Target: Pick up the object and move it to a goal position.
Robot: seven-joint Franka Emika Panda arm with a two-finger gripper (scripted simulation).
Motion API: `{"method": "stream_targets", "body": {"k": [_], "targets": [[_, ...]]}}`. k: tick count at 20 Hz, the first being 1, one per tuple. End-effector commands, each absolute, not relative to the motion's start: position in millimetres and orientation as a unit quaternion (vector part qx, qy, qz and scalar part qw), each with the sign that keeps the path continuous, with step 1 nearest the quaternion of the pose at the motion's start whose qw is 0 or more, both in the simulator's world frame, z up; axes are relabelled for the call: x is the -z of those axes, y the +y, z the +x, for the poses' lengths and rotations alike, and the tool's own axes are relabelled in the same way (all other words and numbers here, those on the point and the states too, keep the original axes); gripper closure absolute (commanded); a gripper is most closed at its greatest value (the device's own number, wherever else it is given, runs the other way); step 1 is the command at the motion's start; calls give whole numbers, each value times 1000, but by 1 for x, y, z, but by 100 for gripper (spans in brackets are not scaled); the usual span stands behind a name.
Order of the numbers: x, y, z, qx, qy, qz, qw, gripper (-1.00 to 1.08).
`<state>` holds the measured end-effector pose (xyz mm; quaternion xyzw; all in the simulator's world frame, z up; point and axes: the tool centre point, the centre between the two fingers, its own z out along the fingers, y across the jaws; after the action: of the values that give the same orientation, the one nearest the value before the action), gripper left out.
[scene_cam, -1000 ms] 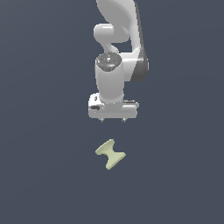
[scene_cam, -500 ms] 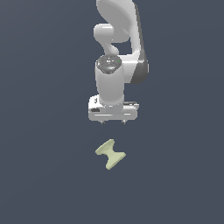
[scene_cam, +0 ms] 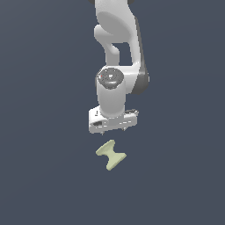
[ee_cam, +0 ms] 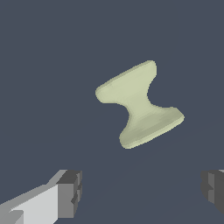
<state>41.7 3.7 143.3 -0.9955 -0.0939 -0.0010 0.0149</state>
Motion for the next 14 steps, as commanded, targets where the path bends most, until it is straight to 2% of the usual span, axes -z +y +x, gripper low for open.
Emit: {"method": "stream_targets", "body": {"k": [1, 14], "targets": [[-134, 3, 52, 1, -128, -992, 12, -92], [-83, -4, 94, 0, -288, -958, 2, -92]]}}
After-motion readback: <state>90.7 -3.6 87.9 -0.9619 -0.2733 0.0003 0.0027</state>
